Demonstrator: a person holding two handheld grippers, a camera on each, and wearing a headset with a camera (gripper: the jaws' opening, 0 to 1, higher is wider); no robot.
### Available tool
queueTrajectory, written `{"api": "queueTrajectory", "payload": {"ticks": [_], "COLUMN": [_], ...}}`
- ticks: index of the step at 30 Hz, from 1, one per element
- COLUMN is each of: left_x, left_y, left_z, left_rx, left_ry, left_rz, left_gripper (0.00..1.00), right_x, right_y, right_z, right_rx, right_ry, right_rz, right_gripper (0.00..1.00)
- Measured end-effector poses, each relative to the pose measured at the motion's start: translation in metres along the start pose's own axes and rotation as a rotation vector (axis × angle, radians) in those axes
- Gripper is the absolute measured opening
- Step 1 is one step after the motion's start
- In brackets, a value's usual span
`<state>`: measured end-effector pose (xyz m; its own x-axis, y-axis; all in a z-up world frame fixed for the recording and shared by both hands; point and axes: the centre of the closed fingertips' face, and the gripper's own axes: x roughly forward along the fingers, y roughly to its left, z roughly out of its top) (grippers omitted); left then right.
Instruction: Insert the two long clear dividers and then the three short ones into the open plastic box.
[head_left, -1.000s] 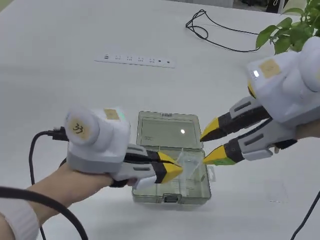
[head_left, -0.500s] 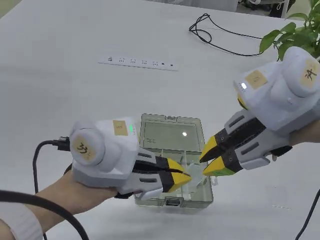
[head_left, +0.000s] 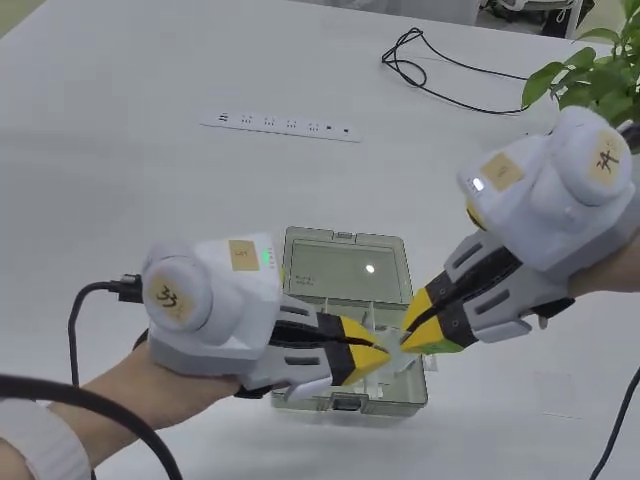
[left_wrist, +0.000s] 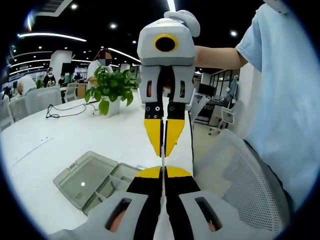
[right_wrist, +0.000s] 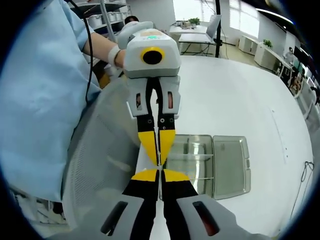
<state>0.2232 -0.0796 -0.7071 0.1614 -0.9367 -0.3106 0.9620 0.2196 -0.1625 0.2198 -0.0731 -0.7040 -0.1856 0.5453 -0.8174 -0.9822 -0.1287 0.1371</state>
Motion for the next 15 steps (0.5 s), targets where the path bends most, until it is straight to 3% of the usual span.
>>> {"api": "queueTrajectory", "payload": {"ticks": [15], "left_x": [-0.0037], "left_y": [0.0028], "left_z": [-0.006], "left_rx": [-0.029], "left_ry": [0.018], "left_rz": [0.02], "left_gripper": [0.0], "right_x": [0.0052], "right_y": [-0.003], "right_z": [0.0009], "right_rx": [-0.001], "right_ry": [0.021], "right_rz": [0.011], "right_gripper": [0.02]}}
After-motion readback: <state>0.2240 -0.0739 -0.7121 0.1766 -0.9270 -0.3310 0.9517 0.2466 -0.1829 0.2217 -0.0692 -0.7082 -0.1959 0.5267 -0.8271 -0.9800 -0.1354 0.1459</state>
